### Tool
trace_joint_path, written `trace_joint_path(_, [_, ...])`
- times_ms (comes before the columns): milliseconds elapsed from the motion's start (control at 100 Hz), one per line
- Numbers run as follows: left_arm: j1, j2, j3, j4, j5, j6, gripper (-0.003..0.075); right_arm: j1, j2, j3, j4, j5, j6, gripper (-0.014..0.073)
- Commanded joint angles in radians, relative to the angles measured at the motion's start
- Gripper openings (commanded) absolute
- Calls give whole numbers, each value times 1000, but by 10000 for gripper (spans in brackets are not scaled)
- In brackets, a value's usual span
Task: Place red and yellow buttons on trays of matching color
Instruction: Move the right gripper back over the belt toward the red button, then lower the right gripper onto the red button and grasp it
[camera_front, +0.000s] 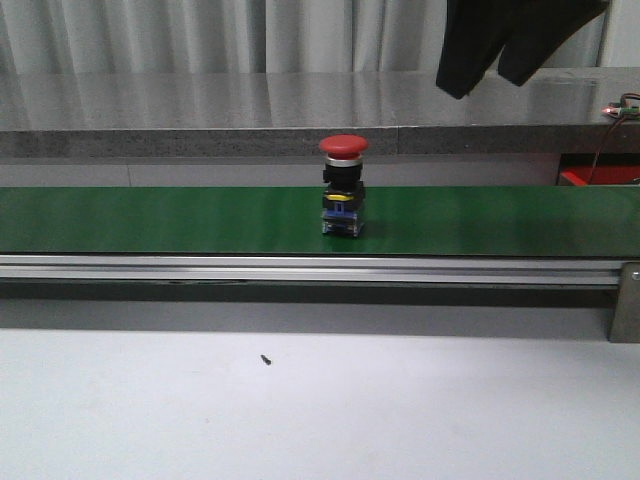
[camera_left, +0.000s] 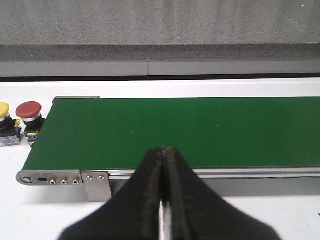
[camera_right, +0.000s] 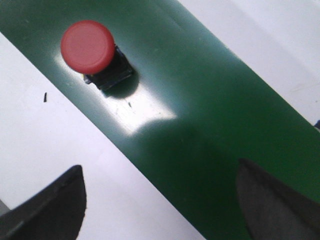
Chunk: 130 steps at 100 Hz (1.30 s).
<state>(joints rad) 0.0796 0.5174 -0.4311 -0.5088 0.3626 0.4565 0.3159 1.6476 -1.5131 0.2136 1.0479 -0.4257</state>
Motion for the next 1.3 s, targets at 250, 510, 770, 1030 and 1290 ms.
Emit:
trace_joint_path(250, [-8,3,-28,-21,-66,0,-20,56,75,-103,18,-23,-56,608])
trace_joint_path(510, [-8,3,-28,-21,-66,0,-20,60,133,-113,63,-39,-56,608])
trace_joint_path(770, [-8,3,-28,-21,-66,0,-20,60,176,-113,77,-47,-57,608])
trace_joint_path(1030, [-8,3,-28,-21,-66,0,-20,60,184,-113,78,-67,-57,608])
trace_joint_path(1290, [-8,3,-28,-21,-66,0,-20,60,184,-113,78,-77,-56,535])
